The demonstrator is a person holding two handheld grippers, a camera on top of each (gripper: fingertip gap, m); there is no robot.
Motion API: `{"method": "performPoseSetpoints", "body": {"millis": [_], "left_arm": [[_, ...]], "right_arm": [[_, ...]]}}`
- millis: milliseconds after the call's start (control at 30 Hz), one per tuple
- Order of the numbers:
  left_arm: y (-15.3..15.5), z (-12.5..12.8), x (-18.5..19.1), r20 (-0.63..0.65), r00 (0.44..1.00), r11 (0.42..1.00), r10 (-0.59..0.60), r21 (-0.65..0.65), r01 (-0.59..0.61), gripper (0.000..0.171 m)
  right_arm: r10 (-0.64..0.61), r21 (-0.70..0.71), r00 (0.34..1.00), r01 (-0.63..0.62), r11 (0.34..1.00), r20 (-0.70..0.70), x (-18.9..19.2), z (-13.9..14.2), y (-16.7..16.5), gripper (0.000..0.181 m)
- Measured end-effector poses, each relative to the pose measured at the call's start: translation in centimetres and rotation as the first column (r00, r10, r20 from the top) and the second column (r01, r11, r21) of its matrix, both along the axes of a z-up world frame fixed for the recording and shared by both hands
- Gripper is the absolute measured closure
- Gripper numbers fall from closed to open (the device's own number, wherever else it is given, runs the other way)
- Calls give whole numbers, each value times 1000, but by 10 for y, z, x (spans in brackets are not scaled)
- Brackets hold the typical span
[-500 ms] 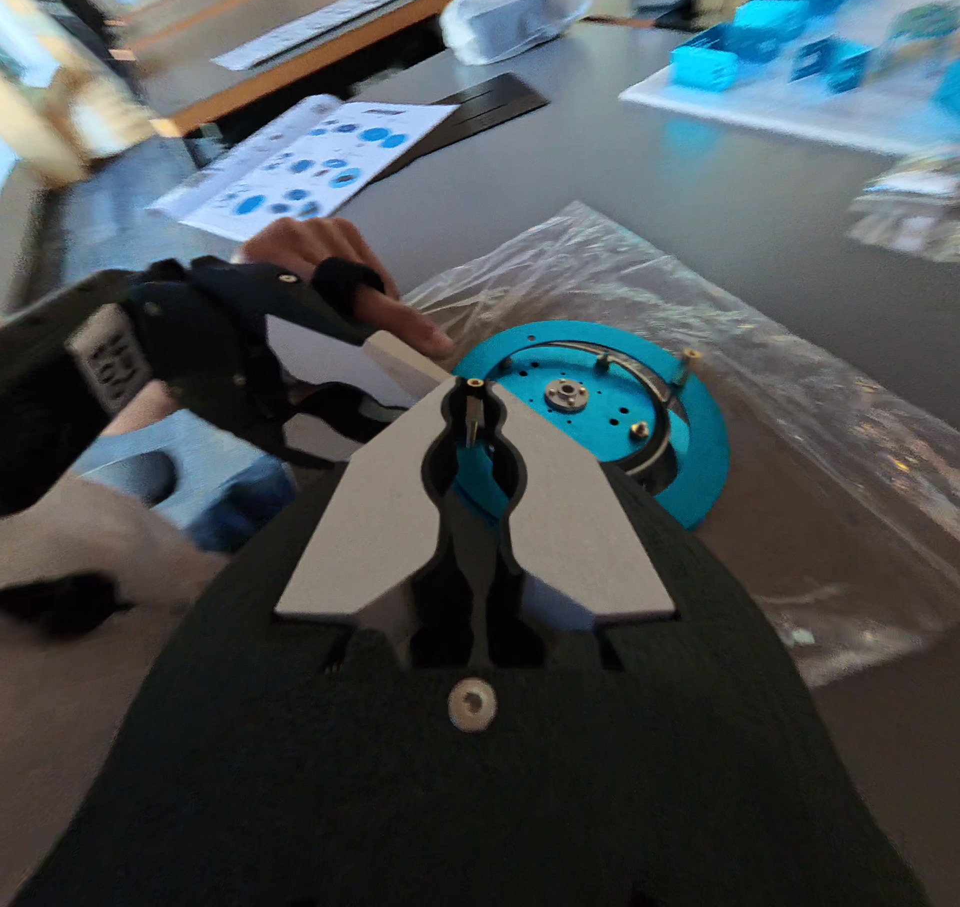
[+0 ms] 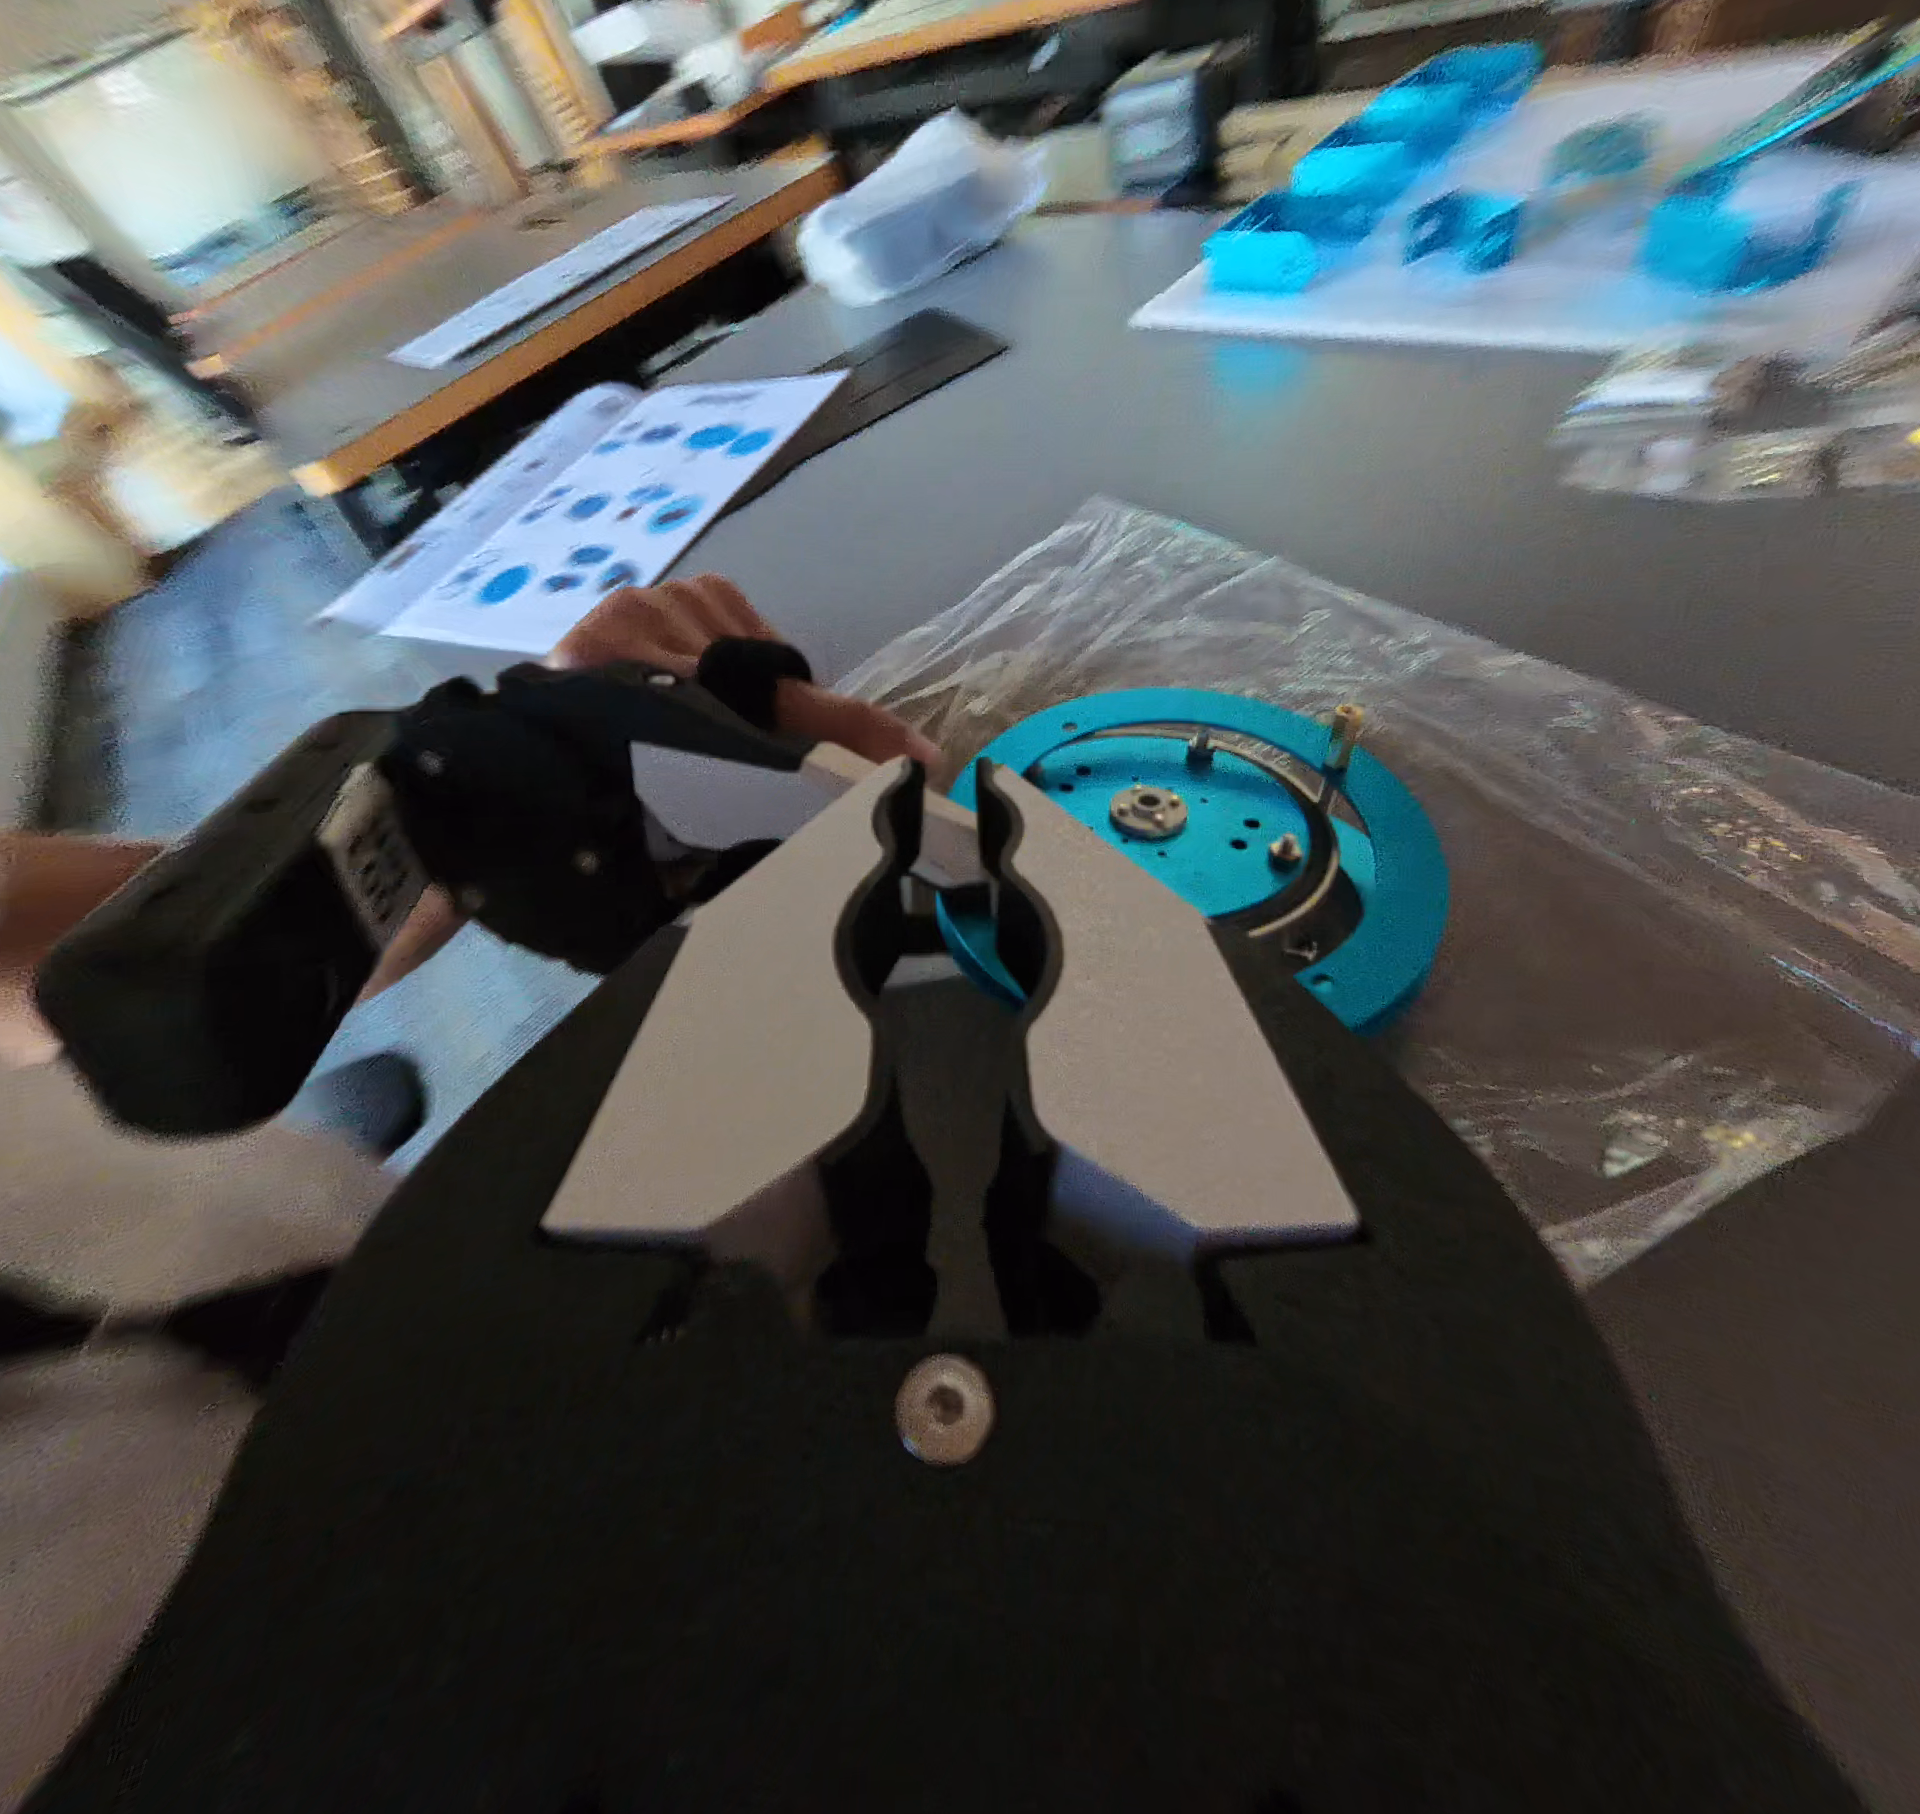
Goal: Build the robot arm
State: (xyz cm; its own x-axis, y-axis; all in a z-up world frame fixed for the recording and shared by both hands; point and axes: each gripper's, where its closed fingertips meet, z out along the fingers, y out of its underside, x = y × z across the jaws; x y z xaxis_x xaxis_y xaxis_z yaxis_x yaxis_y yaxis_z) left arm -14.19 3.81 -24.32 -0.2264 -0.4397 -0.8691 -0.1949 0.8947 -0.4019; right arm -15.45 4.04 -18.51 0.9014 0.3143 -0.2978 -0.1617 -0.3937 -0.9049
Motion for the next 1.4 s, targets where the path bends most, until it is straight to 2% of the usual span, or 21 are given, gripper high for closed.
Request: {"method": "performPoseSetpoints", "body": {"millis": [67, 133, 200, 267, 333, 367, 433, 467, 600, 667, 733, 800, 900, 967, 1033, 1133, 1200, 1233, 1300, 1367, 1400], "left_arm": [[0, 0, 0, 0, 1000, 1000, 0, 2, 0, 156], [0, 0, 0, 1, 1000, 1000, 1, 1, -1, 156], [0, 0, 0, 1, 1000, 1000, 0, -3, 0, 155], [0, 0, 0, 1, 1000, 1000, 0, -6, 0, 155], [0, 0, 0, 2, 1000, 1000, 0, -6, 0, 156], [0, 0, 0, 2, 1000, 1000, 0, -6, 0, 155], [0, 0, 0, 2, 1000, 1000, 0, -5, 0, 155], [0, 0, 0, 1, 1000, 1000, 0, -6, 0, 155], [0, 0, -1, 0, 1000, 1000, 0, -4, 0, 156], [1, 0, -1, 0, 1000, 1000, 2, -5, -2, 155], [2, 1, -1, 1, 1000, 1000, 5, -10, -5, 156], [1, 1, -1, -1, 1000, 1000, 5, -9, -5, 156], [0, 0, -1, -1, 1000, 1000, 0, -1, 0, 156], [-1, 0, -2, -2, 1000, 1000, -2, -4, 2, 156], [0, 0, -2, 1, 1000, 1000, -2, -2, 2, 156], [0, 2, -1, 2, 1000, 1000, -2, -16, 2, 156], [0, 1, -1, 1, 1000, 1000, -2, -14, 2, 156], [0, 1, -1, 0, 1000, 1000, -3, -11, 3, 156], [0, 0, -1, 1, 1000, 1000, -3, -5, 3, 155], [0, 0, -1, 1, 1000, 1000, -3, -6, 3, 156], [0, 0, -1, 1, 1000, 1000, -3, -7, 3, 156]], "right_arm": [[142, -50, 990, -143, 989, -15, 12, -5, 0, 163], [277, -56, 960, -275, 960, 34, 18, -11, 3, 155], [431, -94, 901, -425, 900, 51, 12, -24, 3, 156], [537, -133, 843, -535, 834, -20, 2, -29, 1, 152], [598, -93, 796, -605, 791, -95, -8, -21, 0, 158], [599, -95, 794, -608, 789, -102, -9, -21, 2, 159], [586, -125, 807, -590, 798, -65, -4, -28, 6, 177], [581, -124, 812, -584, 802, -63, -4, -28, 6, 177], [467, -122, 884, -463, 878, 3, -4, -29, 7, 177], [330, -103, 939, -320, 942, 99, -4, -29, 8, 177], [135, -51, 968, -127, 991, 209, -3, -28, 10, 177], [-67, 7, 949, 68, 998, 310, -1, -27, 9, 178], [-314, 98, 857, 301, 949, 408, 0, -28, 6, 179], [-413, 149, 801, 389, 909, 434, 0, -27, 6, 179], [-437, 150, 785, 416, 897, 438, 0, -27, 6, 179], [-327, 108, 849, 311, 944, 414, 1, -25, 7, 178], [-141, 57, 914, 129, 990, 380, 0, -25, 7, 176], [-17, 5, 935, 17, 1000, 354, -1, -29, 6, 164], [201, -75, 936, -188, 979, 287, 1, -35, 1, 143], [376, -114, 900, -359, 927, 220, 3, -34, -1, 141], [417, -115, 891, -402, 909, 179, 5, -31, 2, 140]]}}
